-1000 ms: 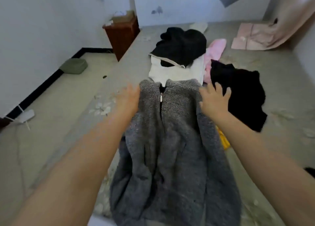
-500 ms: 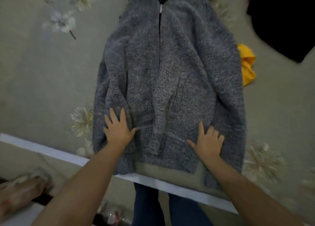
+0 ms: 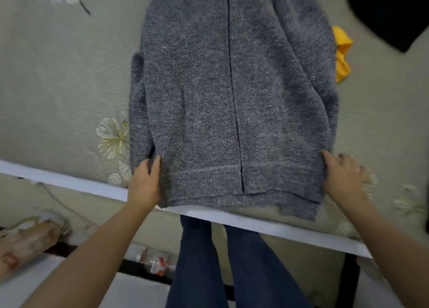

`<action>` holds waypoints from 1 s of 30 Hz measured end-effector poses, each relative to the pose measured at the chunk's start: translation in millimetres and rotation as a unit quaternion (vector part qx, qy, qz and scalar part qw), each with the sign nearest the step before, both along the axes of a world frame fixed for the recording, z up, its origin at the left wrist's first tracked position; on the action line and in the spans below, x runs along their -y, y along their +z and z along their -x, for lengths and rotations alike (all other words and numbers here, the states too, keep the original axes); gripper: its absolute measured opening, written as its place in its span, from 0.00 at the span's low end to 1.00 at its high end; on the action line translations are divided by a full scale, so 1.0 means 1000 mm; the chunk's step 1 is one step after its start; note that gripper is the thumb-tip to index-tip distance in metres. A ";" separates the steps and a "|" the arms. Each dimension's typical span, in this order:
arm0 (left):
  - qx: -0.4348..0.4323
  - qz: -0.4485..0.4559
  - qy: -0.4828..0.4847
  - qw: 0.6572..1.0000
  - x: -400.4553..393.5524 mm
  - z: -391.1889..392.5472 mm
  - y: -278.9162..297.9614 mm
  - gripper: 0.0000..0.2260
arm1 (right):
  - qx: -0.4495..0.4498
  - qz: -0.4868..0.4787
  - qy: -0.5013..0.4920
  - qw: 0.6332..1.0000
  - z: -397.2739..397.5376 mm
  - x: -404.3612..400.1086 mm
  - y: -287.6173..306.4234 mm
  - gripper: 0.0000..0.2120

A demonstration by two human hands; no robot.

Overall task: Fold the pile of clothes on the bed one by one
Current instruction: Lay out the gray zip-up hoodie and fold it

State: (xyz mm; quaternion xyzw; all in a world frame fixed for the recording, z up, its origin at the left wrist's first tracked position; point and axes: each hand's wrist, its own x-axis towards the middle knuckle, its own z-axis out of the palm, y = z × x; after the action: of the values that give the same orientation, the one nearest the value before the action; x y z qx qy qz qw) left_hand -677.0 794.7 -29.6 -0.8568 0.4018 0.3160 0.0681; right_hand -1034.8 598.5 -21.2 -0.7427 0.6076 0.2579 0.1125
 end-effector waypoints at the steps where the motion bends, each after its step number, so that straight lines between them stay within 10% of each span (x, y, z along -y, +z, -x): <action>1: 0.000 0.038 -0.002 0.999 0.001 0.007 0.004 0.26 | 0.032 0.015 0.031 0.999 -0.008 -0.009 -0.002 0.24; 4: 0.005 0.046 -0.220 0.974 0.003 0.028 0.000 0.33 | 0.111 0.063 0.248 0.960 -0.044 -0.038 -0.011 0.24; 8: 0.011 -0.054 -0.360 0.931 0.008 0.036 -0.011 0.37 | -0.040 -0.120 0.295 0.947 -0.062 -0.055 -0.032 0.35; 12: -0.001 0.009 -0.453 0.891 0.014 0.037 -0.014 0.20 | -0.027 -0.093 0.350 0.932 -0.064 -0.041 -0.037 0.29; 19: -0.073 0.075 -0.471 0.876 -0.010 0.017 -0.003 0.20 | 0.141 -0.061 0.453 0.878 -0.032 -0.031 -0.002 0.23; 25: -0.088 0.056 -0.491 0.865 -0.034 0.020 -0.004 0.12 | -0.009 -0.186 0.398 0.898 0.001 -0.059 -0.008 0.27; 30: -0.110 -0.163 -0.415 0.888 -0.023 0.028 -0.023 0.17 | -0.029 -0.275 0.377 0.884 -0.017 -0.047 -0.019 0.15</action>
State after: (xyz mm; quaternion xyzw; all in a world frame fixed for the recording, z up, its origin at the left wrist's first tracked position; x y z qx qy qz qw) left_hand -704.8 817.9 -52.1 -0.5486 0.6684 0.4122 0.2870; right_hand -1018.0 645.7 -39.8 -0.8470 0.1895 0.4593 0.1888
